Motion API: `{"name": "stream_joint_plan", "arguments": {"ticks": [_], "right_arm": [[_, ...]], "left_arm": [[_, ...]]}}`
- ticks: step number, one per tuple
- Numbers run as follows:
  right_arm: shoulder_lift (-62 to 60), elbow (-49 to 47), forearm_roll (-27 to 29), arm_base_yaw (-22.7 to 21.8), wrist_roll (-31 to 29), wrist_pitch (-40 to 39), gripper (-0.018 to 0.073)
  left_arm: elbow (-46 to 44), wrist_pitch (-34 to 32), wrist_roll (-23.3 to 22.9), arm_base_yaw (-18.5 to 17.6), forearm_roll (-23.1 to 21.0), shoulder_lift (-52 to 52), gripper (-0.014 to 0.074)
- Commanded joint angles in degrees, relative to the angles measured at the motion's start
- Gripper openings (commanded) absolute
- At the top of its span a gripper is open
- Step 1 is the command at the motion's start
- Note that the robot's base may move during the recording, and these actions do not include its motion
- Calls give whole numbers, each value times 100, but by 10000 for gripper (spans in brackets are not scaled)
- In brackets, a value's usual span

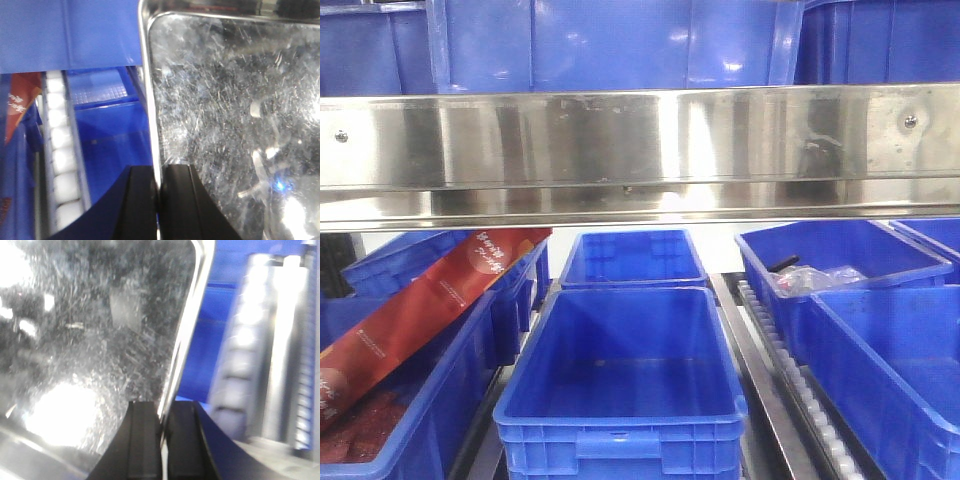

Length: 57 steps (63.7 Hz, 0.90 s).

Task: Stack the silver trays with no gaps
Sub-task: 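Lift the held silver tray off the shelf with both grippers, then drive the base away from the shelf holding the tray in both grippers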

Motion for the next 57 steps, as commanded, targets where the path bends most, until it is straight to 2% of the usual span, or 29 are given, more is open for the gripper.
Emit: {"name": "stream_joint_plan", "arguments": {"ticks": [1,7,19,57], "right_arm": [[-268,299,-736,71,-157,-258,-75],[-395,576,-736,287,-157,-535,-75],[-436,769,-736,595,-157,-900,-75],[-436,769,-727,608,-157,-1089,-75]], "left_arm": [[231,97,-199,130,774,-419,-13],[506,45,-319,130,977,-655,-13],[1008,-267,-334,130,964,-922,-13],[1127,-440,-347,130,939,-935,-13]]}}
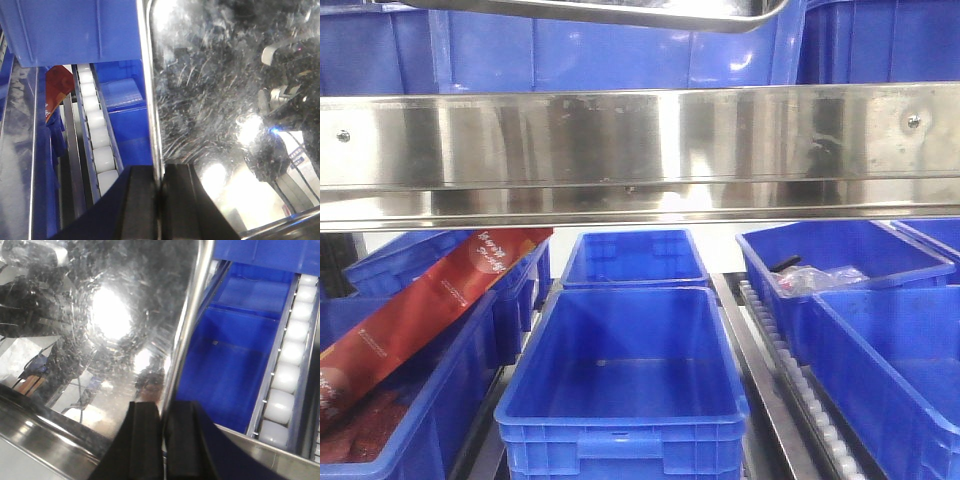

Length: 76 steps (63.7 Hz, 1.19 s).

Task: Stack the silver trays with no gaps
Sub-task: 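Drive the base away from the shelf holding the tray in both grippers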

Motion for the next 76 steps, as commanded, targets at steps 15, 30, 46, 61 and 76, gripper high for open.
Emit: {"name": "stream_joint_plan", "arguments": {"ticks": [15,30,46,61,76], "right_arm": [[-95,22,-473,-64,-146,-171,-75],[-95,22,-473,-64,-146,-182,-75],[-95,22,-473,-64,-146,-182,-75],[-95,22,-473,-64,-146,-182,-75],[-95,22,-473,-64,-146,-182,-75]], "left_arm": [[-19,54,-35,130,325,-119,-13],[-19,54,-35,130,325,-119,-13],[-19,54,-35,130,325,-119,-13],[-19,54,-35,130,325,-119,-13],[-19,54,-35,130,325,-119,-13]]}}
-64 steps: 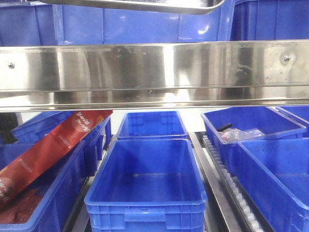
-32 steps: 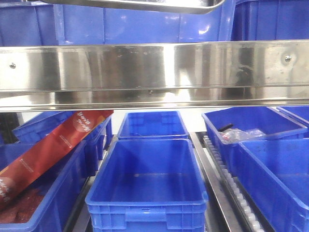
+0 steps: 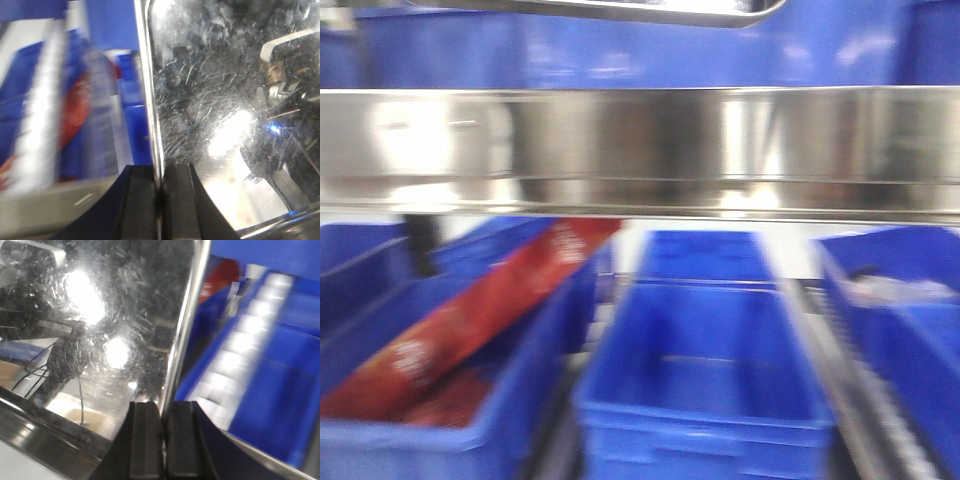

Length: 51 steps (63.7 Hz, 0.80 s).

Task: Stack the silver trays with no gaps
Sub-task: 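Drive the base away from the shelf holding the tray in both grippers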

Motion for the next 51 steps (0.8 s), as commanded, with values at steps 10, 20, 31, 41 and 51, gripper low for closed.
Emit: {"name": "stream_joint_plan", "arguments": {"ticks": [10,20,31,41,51], "right_arm": [[-90,11,-434,-64,-135,-79,-75],[-90,11,-434,-64,-135,-79,-75],[-90,11,-434,-64,-135,-79,-75],[-90,11,-434,-64,-135,-79,-75],[-90,11,-434,-64,-135,-79,-75]], "left_arm": [[-19,108,-32,130,313,-119,-13],[-19,108,-32,130,313,-119,-13],[-19,108,-32,130,313,-119,-13],[-19,108,-32,130,313,-119,-13],[-19,108,-32,130,313,-119,-13]]}}
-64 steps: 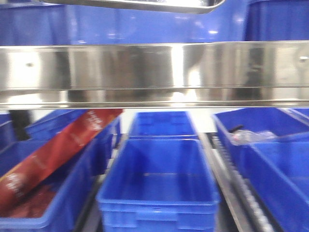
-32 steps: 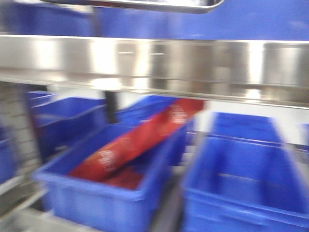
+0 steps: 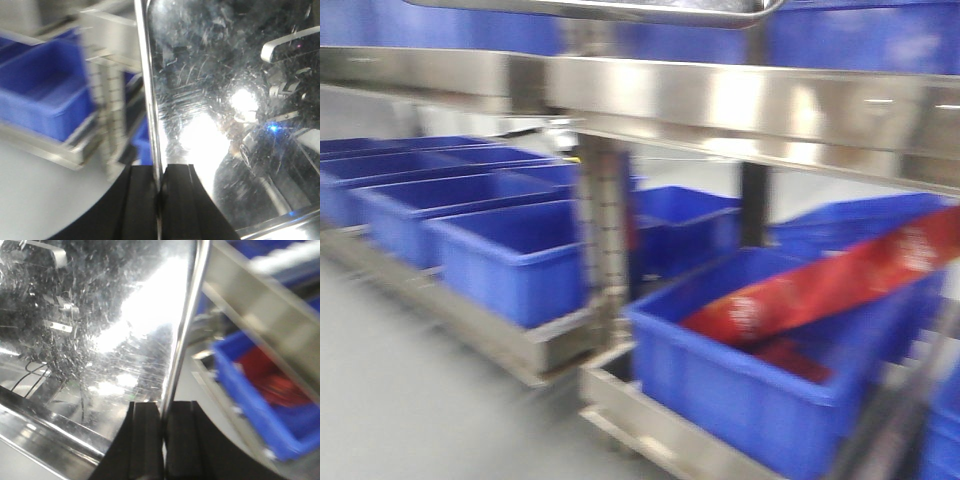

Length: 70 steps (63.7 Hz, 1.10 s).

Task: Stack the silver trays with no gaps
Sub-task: 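Drive the base away from the shelf holding the tray in both grippers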

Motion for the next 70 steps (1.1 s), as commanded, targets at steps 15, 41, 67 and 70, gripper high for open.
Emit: {"name": "stream_joint_plan", "arguments": {"ticks": [15,41,67,70], "right_arm": [[-90,11,-434,-64,-135,-68,-75],[-90,11,-434,-64,-135,-68,-75],[-90,11,-434,-64,-135,-68,-75],[-90,11,-434,-64,-135,-68,-75]], "left_arm": [[-19,108,-21,130,313,-119,-13],[-19,108,-21,130,313,-119,-13],[-19,108,-21,130,313,-119,-13],[-19,108,-21,130,313,-119,-13]]}}
